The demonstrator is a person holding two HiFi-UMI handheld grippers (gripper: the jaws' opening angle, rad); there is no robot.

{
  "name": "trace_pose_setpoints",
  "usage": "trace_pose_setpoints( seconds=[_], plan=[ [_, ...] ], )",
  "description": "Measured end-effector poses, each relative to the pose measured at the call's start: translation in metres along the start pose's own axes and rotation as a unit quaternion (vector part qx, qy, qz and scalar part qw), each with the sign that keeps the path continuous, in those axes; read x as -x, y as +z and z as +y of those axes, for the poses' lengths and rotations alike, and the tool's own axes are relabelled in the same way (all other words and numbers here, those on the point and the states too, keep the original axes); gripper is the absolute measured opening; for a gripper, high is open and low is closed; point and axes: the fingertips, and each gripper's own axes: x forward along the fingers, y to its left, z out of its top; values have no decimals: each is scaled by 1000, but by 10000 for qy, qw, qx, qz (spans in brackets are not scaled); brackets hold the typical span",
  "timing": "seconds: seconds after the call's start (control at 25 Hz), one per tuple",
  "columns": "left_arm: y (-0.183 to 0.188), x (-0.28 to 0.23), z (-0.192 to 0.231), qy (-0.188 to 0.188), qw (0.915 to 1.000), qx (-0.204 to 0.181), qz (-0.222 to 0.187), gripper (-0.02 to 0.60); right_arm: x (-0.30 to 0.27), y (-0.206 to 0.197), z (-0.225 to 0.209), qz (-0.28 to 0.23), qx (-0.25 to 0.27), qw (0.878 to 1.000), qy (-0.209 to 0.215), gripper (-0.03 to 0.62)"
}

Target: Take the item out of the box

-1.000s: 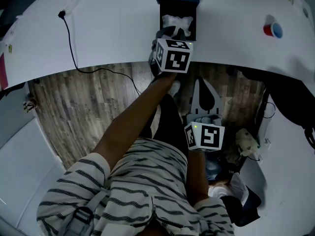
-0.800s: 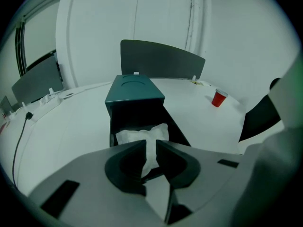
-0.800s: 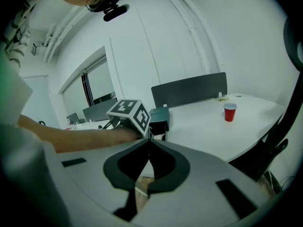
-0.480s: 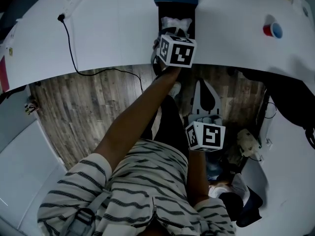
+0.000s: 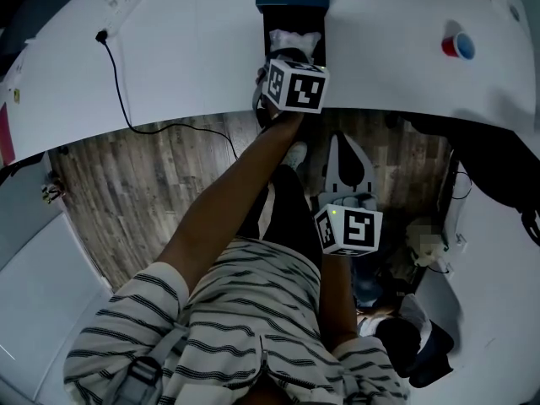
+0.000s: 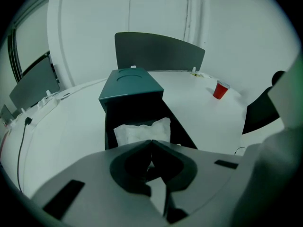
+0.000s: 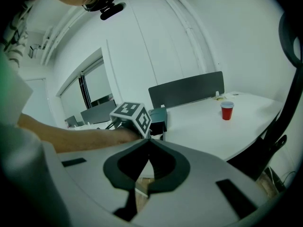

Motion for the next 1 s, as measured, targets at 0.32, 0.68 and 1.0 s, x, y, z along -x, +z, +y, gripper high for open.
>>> trace_pose_setpoints(
  seconds=[0.32,0.68,1.0],
  plan=[
    [7,11,-3,-42,9998,22,-210,25,6,5,2,-76,55,9999,-49,18],
    [14,41,-2,-80,9988,14,-474,25,19,19,14,-246,159,9996,-61,18],
    [19,75,0,-192,9966,26,-801,25,34,34,28,-461,257,9985,-154,18]
  ],
)
